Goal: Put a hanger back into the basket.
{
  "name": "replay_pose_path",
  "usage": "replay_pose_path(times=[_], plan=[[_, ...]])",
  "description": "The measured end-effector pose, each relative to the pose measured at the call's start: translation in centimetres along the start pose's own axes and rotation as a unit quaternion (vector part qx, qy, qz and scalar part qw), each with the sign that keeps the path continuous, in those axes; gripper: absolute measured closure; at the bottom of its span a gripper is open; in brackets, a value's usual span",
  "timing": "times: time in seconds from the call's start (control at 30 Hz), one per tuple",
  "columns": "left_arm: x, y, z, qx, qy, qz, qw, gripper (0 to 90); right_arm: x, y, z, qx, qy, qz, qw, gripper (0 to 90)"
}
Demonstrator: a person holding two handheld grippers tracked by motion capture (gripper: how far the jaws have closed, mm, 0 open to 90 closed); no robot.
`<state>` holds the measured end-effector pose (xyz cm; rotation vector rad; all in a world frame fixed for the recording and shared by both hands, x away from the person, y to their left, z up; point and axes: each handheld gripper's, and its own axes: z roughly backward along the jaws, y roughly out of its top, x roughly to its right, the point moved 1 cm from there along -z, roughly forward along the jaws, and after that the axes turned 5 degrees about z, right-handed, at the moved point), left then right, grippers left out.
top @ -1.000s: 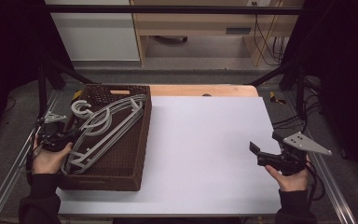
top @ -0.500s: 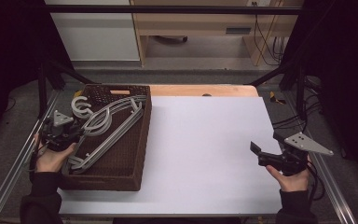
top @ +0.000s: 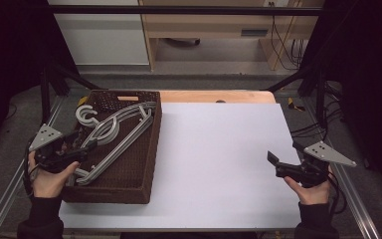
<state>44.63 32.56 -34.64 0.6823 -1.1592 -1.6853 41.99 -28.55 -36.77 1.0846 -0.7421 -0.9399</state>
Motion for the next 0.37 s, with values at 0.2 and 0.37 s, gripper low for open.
replay_pose_path(times=[0.2, 0.37], plan=[[0.8, -0.8, 0.0, 0.009, -0.007, 0.008, 0.9999, 19.4, 0.0, 0.0, 0.0, -0.001, 0.0, 0.0, 1.0, 5.5], [1.5, -1.3, 0.5, 0.021, 0.001, 0.008, 0.9998, 17.0, 0.1, -0.1, 0.0, 0.001, 0.001, -0.001, 1.0, 5.6]])
